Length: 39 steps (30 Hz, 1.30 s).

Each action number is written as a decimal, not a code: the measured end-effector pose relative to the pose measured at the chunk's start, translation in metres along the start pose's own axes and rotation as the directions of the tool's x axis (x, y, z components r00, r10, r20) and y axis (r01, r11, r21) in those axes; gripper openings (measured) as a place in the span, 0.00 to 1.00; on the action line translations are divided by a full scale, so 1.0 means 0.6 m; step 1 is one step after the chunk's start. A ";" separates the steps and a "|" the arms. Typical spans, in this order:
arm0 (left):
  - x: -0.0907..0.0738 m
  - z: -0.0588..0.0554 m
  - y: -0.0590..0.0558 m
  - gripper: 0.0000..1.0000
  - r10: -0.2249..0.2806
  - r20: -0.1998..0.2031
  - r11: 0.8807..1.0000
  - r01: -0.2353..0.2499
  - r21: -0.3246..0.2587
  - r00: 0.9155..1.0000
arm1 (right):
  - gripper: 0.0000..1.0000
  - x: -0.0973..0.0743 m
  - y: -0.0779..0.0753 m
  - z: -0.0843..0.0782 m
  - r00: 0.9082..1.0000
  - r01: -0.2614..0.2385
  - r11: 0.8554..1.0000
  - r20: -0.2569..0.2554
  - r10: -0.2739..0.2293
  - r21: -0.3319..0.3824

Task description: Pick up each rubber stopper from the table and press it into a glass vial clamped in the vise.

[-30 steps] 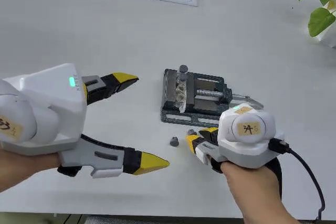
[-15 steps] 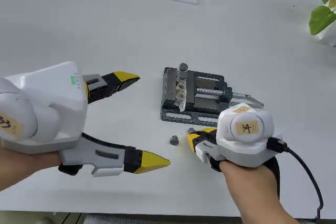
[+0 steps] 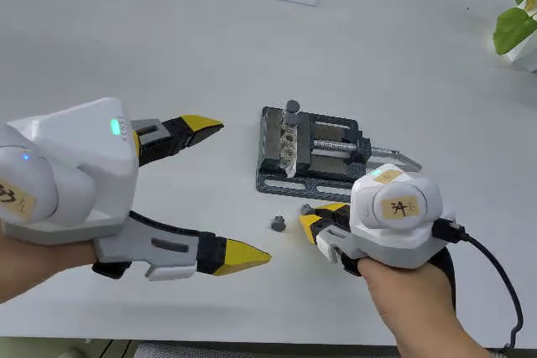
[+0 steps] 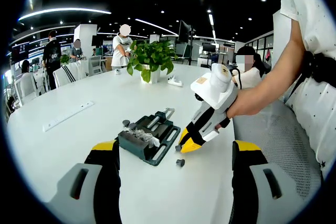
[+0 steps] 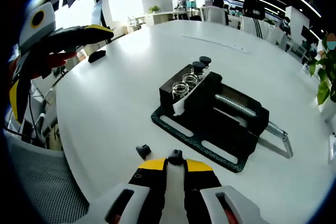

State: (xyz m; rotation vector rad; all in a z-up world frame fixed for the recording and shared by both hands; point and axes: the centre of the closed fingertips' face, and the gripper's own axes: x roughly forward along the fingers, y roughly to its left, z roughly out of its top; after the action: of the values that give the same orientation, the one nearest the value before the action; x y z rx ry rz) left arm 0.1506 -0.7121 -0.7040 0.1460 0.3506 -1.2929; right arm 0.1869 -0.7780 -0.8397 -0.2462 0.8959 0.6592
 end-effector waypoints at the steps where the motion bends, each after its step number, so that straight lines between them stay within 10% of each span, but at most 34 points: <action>1: 0.000 0.000 0.000 0.87 -0.001 0.000 1.000 0.001 0.000 1.000 | 0.07 -0.003 0.004 0.002 1.000 -0.023 1.000 0.001 0.023 -0.020; 6: 0.002 0.006 0.000 0.86 -0.007 0.003 1.000 0.007 -0.002 1.000 | 0.07 -0.038 0.007 0.027 0.994 -0.097 0.990 0.037 0.101 -0.107; 12: 0.003 0.022 0.001 0.85 -0.013 0.028 1.000 0.013 -0.017 1.000 | 0.07 -0.103 0.012 0.060 0.972 -0.210 0.940 0.045 0.230 -0.268; 23: 0.009 0.078 -0.009 0.72 -0.033 0.141 0.987 0.054 -0.149 0.989 | 0.07 -0.196 0.048 0.125 0.927 -0.288 0.795 0.052 0.371 -0.533; 28: 0.012 0.102 -0.018 0.54 -0.050 0.197 0.942 0.112 -0.318 0.979 | 0.07 -0.221 0.070 0.147 0.920 -0.272 0.738 0.059 0.388 -0.617; 32: 0.009 0.121 -0.024 0.44 -0.058 0.251 0.864 0.175 -0.472 0.966 | 0.07 -0.236 0.087 0.162 0.910 -0.265 0.714 0.077 0.407 -0.648; 39: -0.006 0.114 -0.022 0.28 -0.079 0.286 0.777 0.239 -0.583 0.955 | 0.07 -0.256 0.107 0.181 0.901 -0.238 0.671 0.098 0.422 -0.702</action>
State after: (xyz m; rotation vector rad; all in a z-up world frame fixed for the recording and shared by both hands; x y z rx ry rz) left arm 0.1489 -0.7333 -0.6372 -0.6120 0.5618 -1.2852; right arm 0.1481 -0.7437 -0.6480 -0.6492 0.4099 1.3377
